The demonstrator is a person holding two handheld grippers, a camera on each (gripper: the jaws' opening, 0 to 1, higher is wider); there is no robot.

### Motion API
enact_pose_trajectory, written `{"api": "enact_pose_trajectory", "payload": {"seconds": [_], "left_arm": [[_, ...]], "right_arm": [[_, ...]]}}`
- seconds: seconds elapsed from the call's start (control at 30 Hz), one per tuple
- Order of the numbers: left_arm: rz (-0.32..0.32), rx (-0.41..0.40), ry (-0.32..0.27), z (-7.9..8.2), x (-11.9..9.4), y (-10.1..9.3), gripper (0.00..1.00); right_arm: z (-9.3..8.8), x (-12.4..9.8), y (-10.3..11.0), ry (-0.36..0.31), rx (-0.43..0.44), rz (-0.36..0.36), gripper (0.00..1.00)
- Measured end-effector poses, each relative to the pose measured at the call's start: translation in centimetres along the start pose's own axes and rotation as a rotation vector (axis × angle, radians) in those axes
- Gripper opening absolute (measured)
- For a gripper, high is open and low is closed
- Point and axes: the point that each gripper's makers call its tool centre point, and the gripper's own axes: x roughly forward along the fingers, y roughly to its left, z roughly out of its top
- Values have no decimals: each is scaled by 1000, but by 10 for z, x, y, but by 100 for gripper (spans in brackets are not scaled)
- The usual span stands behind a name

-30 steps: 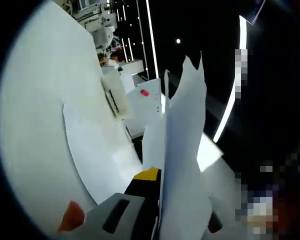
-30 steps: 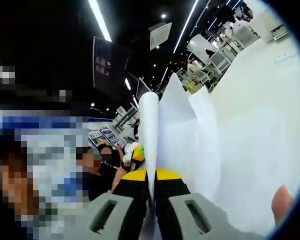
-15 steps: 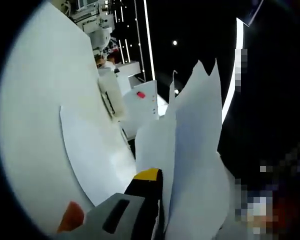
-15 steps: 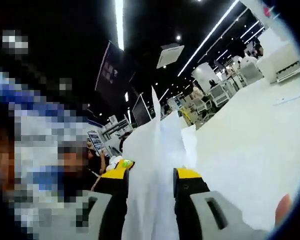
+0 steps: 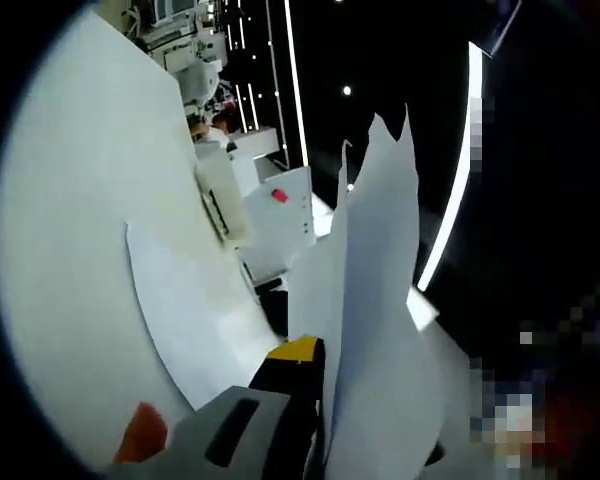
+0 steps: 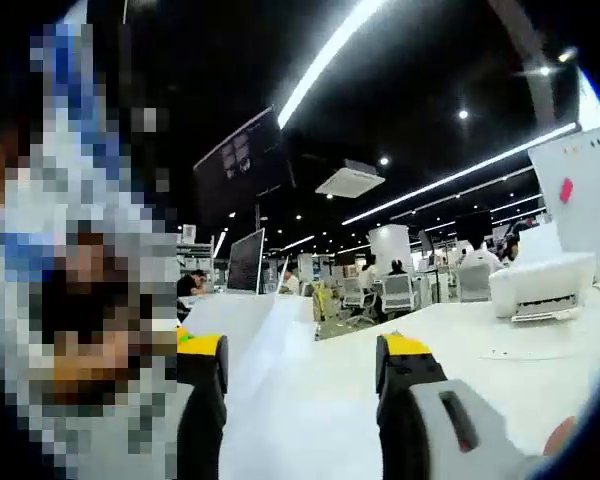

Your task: Organize the stack of printing papers by aligning and flattening the scattered papers on the table

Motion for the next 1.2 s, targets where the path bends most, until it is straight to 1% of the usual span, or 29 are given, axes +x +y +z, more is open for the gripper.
{"api": "enact_pose_trajectory", "payload": {"seconds": [0.13, 0.2, 0.27, 0.33, 0.4, 0.47, 0.5, 0.6, 0.7, 0.73, 0.83, 0.93, 1.03, 1.13, 1.2], "left_arm": [[11, 16, -12, 8, -11, -3, 6], [15, 30, -19, 13, -18, -6, 6], [13, 36, -33, 18, -24, -9, 6], [8, 40, -42, 22, -30, -13, 6], [9, 51, -47, 24, -39, -17, 6], [11, 61, -54, 25, -49, -21, 6], [16, 69, -58, 26, -55, -23, 6], [30, 89, -85, 37, -71, -26, 6], [24, 99, -113, 46, -78, -31, 6], [19, 102, -119, 46, -80, -34, 6], [15, 118, -124, 52, -87, -39, 6], [15, 132, -130, 56, -93, -43, 6], [11, 143, -135, 63, -99, -48, 6], [9, 157, -144, 63, -103, -53, 6], [6, 163, -149, 62, -104, -56, 6]], "right_arm": [[-10, -5, -1, 58, -37, -22, 66], [-18, -10, -6, 106, -64, -48, 68], [-27, -14, -8, 151, -115, -45, 68], [-37, -19, -9, 187, -141, -58, 72], [-47, -25, -7, 218, -116, -62, 81], [-57, -29, -6, 239, -106, -55, 87], [-61, -31, -6, 252, -105, -57, 89], [-76, -34, -7, 299, -102, -65, 90], [-101, -34, 1, 378, -104, -45, 90], [-112, -35, 6, 421, -113, -27, 90], [-141, -37, 14, 513, -113, -10, 90], [-151, -35, 14, 522, -77, -7, 90], [-158, -37, 9, 545, -76, -24, 90], [-151, -38, 3, 523, -61, -27, 90], [-148, -44, -7, 525, -55, -58, 90]]}}
